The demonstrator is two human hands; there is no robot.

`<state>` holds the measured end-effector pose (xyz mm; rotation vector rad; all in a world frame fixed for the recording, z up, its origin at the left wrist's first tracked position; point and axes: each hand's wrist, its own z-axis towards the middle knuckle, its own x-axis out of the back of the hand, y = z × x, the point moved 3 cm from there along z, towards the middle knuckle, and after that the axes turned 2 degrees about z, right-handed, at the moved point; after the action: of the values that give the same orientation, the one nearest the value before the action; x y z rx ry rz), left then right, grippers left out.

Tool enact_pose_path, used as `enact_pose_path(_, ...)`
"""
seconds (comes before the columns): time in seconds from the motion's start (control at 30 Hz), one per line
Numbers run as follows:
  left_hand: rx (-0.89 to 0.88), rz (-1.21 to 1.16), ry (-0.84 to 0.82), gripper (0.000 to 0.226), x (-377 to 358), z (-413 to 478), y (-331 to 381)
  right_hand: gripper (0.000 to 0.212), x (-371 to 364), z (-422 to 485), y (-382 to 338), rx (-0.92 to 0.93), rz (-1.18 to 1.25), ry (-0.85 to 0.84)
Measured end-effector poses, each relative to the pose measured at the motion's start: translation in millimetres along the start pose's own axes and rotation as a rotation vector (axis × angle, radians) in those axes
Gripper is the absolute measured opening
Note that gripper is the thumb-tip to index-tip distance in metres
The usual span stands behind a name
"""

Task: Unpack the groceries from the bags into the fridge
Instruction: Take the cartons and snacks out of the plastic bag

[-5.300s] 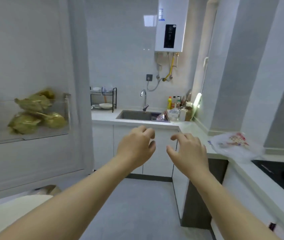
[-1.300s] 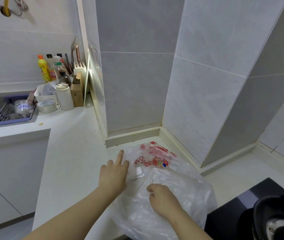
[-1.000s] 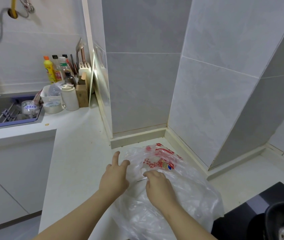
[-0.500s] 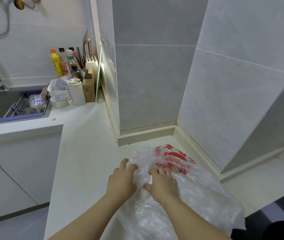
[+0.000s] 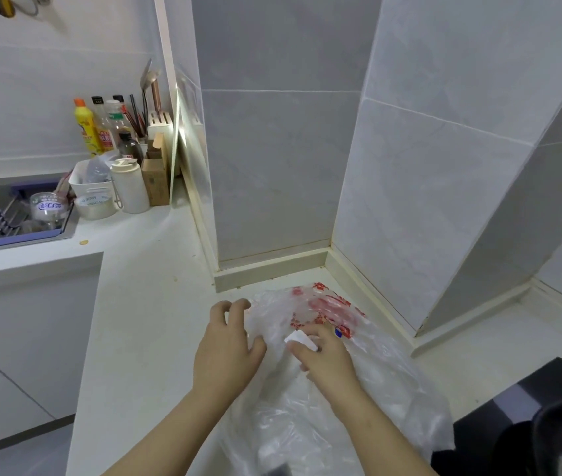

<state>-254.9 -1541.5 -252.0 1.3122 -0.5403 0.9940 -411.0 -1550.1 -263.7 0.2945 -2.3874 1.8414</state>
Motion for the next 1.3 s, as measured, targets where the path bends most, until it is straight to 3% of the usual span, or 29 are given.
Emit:
enact_pose_path(0.07,0.055,-0.205,0.017,0.033,9.5,-0.2,13.7,0.014,-0.4,-7.6,-6.0,-0.151,0.294,-0.060)
enact_pose_path(0.17,0.381,-0.774,-0.074,0.006,23.4,6.6,31.7,0.039,-2.2,-18.1,-16.5,-0.334,0.616,-0.174)
enact_pose_path(0.27,0.637,-1.139,-0.197,0.011,36.1,5.0,40.1,0.057,-2.7,-26.8,-25.7,-0.368,0.728,-0.258)
enact_pose_path(0.47,0.571,-1.087,-0.305,0.010,55.8,-12.4,31.7,0.017,-11.2,-40.8,-37.2,-0.216,0.609,-0.221)
enact_pose_path(0.67,0.586,-1.117,-0.214,0.014,69.8,-44.3,3.8,0.006,-28.1,-64.9,-35.2,-0.092,0.416,-0.223)
enact_pose_path(0.87,0.539,-1.059,-0.158,0.010,85.4,-83.2,-15.9,0.015,-45.7,-101.4,-27.1,0.034,0.193,-0.150)
enact_pose_path(1.03,0.602,-1.035,-0.098,0.010,108.1,-139.1,-48.7,0.018,-77.2,-145.0,-11.0,-0.028,0.295,-0.104)
enact_pose_path(1.3,0.656,-1.063,-0.055,0.013,165.5,-258.6,-90.8,0.017,-135.2,-262.5,13.5,-0.075,0.440,-0.225)
